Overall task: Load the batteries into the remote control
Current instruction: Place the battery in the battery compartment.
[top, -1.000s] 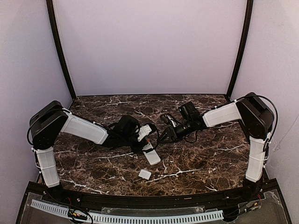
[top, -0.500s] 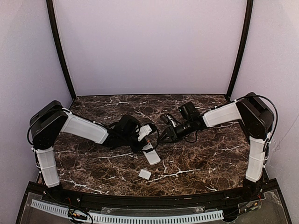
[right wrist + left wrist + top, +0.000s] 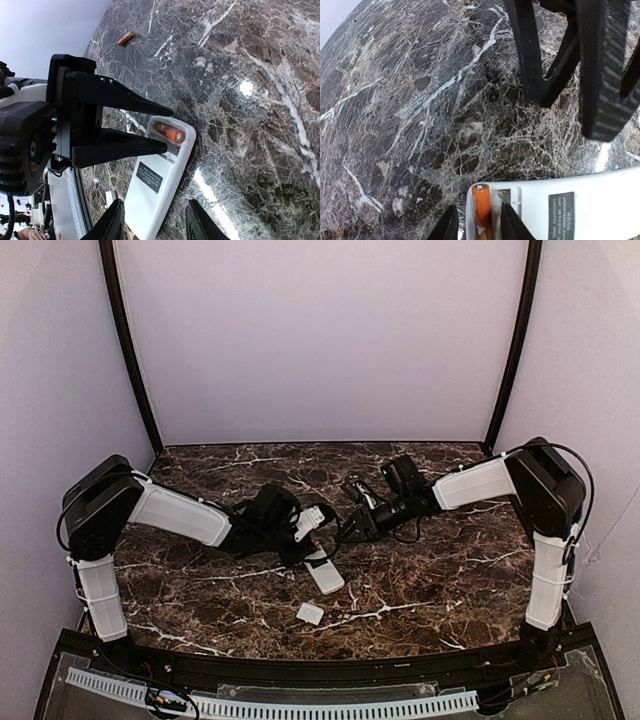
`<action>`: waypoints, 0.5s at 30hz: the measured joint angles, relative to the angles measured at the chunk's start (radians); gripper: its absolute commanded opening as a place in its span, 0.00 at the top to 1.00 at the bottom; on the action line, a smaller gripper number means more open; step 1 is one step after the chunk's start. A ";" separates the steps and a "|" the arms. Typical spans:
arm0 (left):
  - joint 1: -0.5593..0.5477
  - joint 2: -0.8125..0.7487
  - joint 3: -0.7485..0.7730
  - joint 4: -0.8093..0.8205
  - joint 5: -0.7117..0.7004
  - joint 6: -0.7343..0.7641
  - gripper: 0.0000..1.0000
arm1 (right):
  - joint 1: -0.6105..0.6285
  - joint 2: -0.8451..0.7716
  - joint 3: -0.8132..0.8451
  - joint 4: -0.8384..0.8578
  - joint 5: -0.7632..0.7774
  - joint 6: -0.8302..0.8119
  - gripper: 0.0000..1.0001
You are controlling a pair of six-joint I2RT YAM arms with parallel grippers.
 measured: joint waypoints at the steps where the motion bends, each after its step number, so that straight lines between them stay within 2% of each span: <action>1: 0.000 -0.005 0.000 -0.003 0.005 -0.004 0.66 | 0.000 0.001 0.009 -0.003 0.002 0.000 0.60; 7: 0.000 -0.058 0.000 -0.006 0.023 -0.016 0.62 | 0.000 0.013 0.061 -0.019 0.011 -0.003 0.60; 15: 0.005 -0.076 0.010 -0.087 0.039 -0.026 0.63 | 0.000 0.064 0.127 -0.040 0.016 -0.003 0.63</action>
